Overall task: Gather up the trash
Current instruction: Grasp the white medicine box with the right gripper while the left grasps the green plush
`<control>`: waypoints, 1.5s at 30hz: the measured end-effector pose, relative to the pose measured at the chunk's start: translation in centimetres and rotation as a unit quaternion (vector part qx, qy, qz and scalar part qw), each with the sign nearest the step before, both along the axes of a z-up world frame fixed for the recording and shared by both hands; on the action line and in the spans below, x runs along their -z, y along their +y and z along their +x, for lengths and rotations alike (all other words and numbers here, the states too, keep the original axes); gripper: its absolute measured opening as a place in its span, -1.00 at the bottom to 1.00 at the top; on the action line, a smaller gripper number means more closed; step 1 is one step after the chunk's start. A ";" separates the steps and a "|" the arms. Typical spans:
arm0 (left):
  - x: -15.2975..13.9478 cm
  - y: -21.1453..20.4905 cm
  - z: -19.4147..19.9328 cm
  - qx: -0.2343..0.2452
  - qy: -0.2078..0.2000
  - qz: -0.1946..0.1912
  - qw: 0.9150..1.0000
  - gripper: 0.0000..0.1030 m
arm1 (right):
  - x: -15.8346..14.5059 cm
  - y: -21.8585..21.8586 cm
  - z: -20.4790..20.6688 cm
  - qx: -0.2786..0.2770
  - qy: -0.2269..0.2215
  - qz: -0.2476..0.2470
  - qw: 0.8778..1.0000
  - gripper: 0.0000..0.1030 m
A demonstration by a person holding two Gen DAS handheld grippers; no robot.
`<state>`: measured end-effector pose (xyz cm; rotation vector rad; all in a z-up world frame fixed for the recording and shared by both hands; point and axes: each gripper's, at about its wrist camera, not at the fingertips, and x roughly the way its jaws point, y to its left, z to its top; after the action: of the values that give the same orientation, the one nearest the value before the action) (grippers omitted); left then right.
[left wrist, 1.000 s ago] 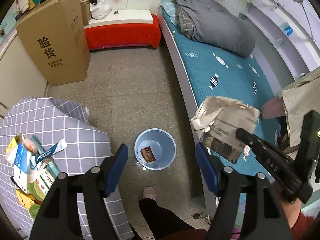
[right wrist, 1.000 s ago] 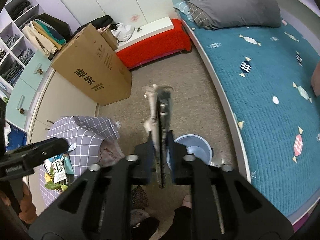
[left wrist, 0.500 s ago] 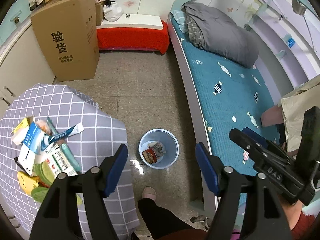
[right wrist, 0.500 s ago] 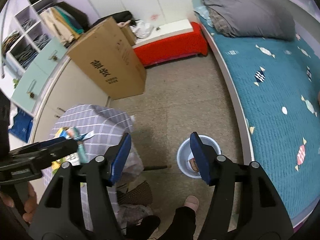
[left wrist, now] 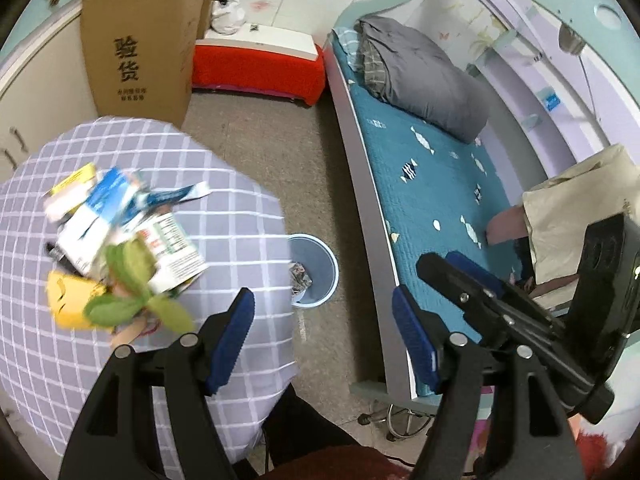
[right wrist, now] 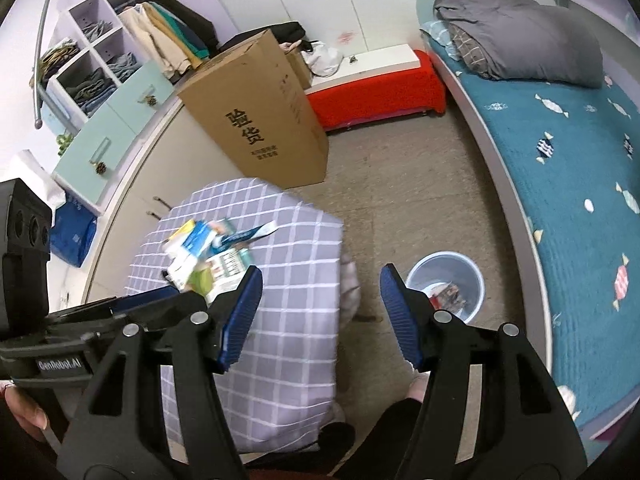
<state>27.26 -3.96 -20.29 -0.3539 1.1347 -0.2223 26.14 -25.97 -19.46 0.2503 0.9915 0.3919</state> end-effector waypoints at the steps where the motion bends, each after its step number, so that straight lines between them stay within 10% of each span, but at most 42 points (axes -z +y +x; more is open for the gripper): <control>1: 0.0 1.3 -0.7 -0.007 -0.001 -0.002 1.000 0.36 | 0.1 1.0 -0.6 -0.001 0.000 0.001 1.000 0.18; 14: 3.9 14.7 -5.2 -0.110 0.026 -0.015 0.994 0.36 | 3.7 10.3 -3.8 -0.023 0.027 0.020 0.999 0.19; 29: 11.4 14.9 -1.1 -0.100 0.072 0.014 0.992 0.35 | 8.8 11.8 -1.5 -0.032 0.072 0.013 0.997 0.21; 31: 12.1 15.1 -0.6 -0.103 0.078 0.013 0.991 0.20 | 9.1 11.8 -1.0 -0.033 0.075 0.015 0.997 0.21; 36: 12.8 14.6 0.3 -0.085 0.090 0.016 0.992 -0.88 | 9.9 12.4 0.6 -0.037 0.080 0.022 0.996 0.27; 45: 9.1 16.4 0.2 -0.110 0.039 0.013 0.993 -0.90 | 12.0 16.2 4.3 -0.071 0.097 0.025 0.992 0.43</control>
<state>27.48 12.40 -29.43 -0.4641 1.1638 -0.0006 30.48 -9.77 -31.48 0.2676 1.1963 0.5298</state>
